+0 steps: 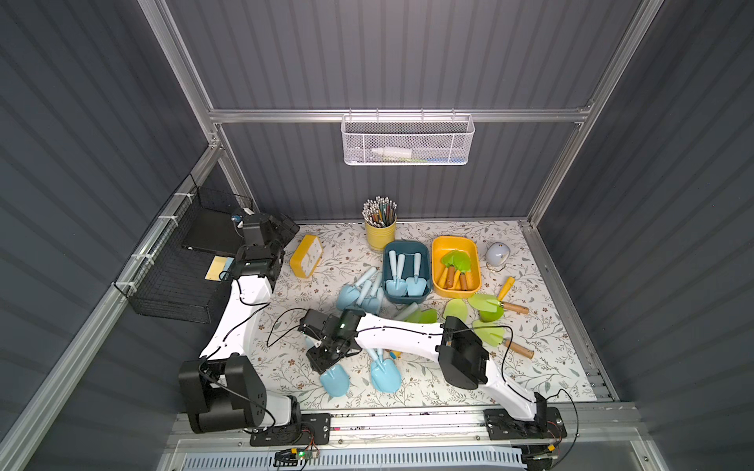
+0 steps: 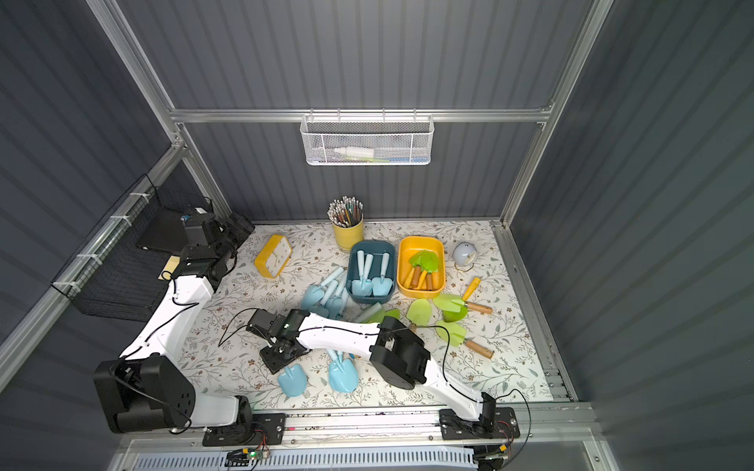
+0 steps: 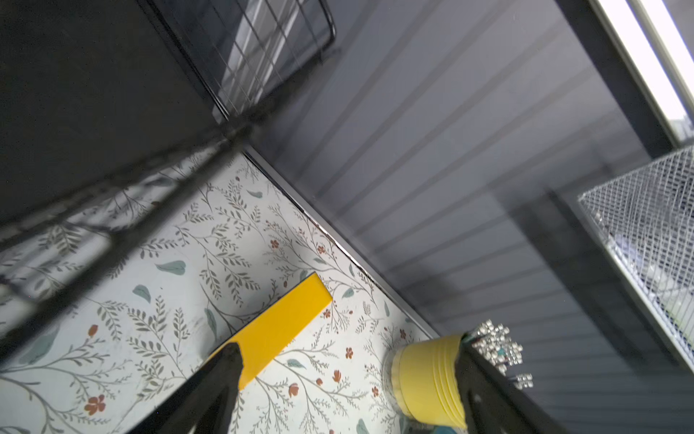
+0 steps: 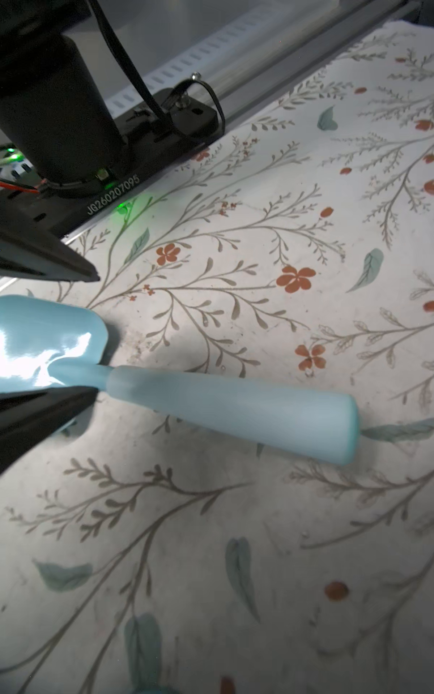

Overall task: Sort the small shovels by color and place them into the storage box
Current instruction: Pick up the shovel from the center of the board, then place the shovel in the storage box.

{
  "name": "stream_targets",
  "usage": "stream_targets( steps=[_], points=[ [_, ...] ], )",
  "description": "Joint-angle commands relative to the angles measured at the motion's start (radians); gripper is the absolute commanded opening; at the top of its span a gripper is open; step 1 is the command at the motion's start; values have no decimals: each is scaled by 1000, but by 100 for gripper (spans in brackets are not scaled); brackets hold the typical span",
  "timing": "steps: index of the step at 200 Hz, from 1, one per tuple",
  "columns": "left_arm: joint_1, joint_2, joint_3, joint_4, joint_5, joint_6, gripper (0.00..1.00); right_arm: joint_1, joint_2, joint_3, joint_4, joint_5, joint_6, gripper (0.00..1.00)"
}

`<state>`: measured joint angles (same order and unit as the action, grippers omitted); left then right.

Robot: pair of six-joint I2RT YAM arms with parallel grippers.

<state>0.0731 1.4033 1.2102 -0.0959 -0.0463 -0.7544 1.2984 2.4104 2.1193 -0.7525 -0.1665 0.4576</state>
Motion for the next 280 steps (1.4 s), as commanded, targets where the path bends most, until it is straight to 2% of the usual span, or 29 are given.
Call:
stream_targets(
  steps=[1,67,104,112,138,151,170,204,222,252,280],
  points=[
    [-4,-2,-4,10,48,15,91,-14,17,29,-21,45,45,50],
    [-28,10,16,10,62,19,91,-14,83,36,-21,102,29,49],
    [-29,9,23,15,62,34,91,-15,112,46,-92,201,25,46],
    [-29,7,18,16,62,34,91,-16,116,42,-105,217,30,42],
    [-29,-10,-7,35,57,47,91,-17,109,23,-110,231,32,10],
    [-29,-18,-21,41,52,63,91,-27,92,15,-102,223,24,0],
    [-29,-34,-49,64,33,88,90,-60,26,-28,-48,197,19,0],
    [-38,-78,-115,123,52,135,90,-152,-180,-217,163,117,17,0],
    [-42,-91,-151,171,98,159,90,-209,-262,-260,191,89,24,0],
    [-56,-86,-178,217,220,182,90,-328,-369,-303,167,109,-1,0],
    [-164,-109,-184,235,130,205,91,-457,-447,-352,159,122,-49,0]
  ],
)
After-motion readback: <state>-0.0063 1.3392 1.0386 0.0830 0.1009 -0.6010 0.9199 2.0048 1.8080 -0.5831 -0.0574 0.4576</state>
